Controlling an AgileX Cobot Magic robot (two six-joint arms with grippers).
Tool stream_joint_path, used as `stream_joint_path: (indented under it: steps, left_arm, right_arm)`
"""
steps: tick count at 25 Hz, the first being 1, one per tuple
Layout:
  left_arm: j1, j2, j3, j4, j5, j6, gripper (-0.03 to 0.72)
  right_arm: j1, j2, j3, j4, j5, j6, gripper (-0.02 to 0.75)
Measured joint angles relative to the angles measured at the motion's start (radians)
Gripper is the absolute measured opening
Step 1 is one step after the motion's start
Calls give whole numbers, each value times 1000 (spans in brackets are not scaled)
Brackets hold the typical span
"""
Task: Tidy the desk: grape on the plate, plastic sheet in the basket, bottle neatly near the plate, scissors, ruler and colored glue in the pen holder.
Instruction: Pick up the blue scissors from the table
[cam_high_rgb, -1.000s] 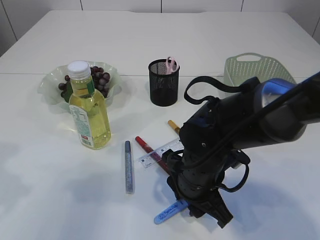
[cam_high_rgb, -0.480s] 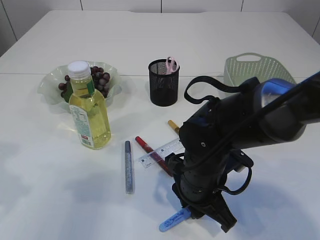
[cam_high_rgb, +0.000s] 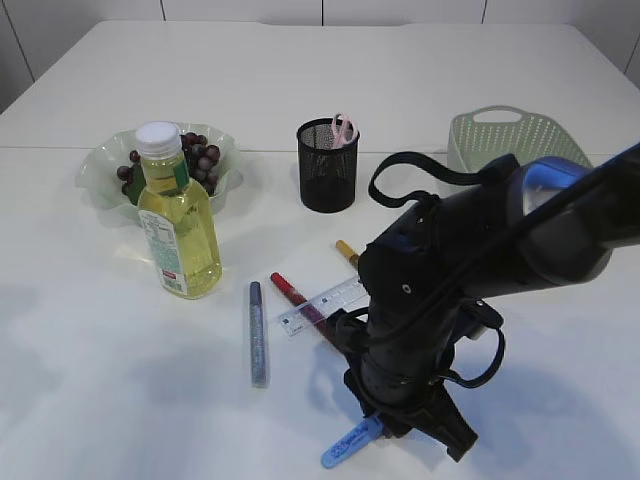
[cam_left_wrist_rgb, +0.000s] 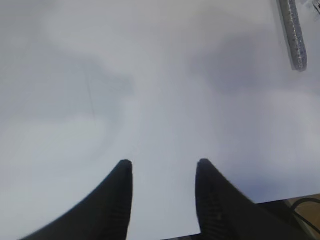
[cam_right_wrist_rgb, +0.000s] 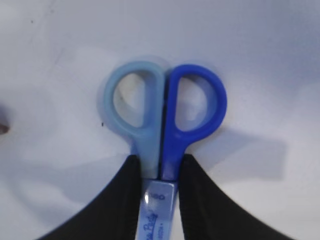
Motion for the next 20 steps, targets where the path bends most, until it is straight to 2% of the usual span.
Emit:
stream_joint_path:
  steps: [11,20]
  left_arm:
    - [0,0,0,2,0,0,309]
    - [0,0,0,2,-2,0,309]
  right_arm:
    - [0,-18,0,15,6,-68,209]
    - [-13,-64,0,-69,8,-182,209]
